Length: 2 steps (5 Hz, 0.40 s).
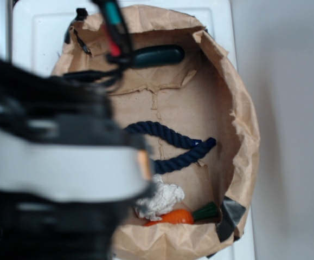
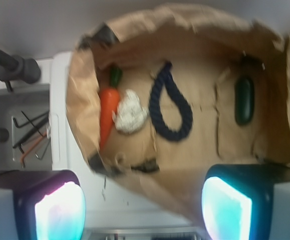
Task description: Grab the plastic pickle.
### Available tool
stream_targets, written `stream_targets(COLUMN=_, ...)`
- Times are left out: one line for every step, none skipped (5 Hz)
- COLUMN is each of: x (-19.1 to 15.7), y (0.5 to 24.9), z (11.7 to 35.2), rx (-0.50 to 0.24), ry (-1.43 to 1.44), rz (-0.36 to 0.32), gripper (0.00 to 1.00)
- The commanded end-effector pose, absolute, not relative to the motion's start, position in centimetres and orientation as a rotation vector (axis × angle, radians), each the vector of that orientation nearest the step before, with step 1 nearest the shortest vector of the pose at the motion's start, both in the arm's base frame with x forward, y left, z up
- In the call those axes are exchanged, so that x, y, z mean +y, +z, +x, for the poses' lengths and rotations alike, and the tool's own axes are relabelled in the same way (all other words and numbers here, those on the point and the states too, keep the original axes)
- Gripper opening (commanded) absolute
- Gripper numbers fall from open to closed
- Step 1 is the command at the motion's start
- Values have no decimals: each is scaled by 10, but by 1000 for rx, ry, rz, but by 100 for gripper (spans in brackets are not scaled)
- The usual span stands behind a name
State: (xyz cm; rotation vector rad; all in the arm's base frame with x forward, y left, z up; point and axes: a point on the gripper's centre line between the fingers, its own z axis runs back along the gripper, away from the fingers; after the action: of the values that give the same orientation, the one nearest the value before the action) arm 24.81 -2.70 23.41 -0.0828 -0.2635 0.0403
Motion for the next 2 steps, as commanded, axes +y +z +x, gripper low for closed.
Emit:
stream_targets(x=24, y=194, z=292, rx=-371, ry=-128, rz=-88, gripper=100)
stream_targets(x=45, y=174, z=306, rx=-392, ry=-197, rz=-42, gripper=100)
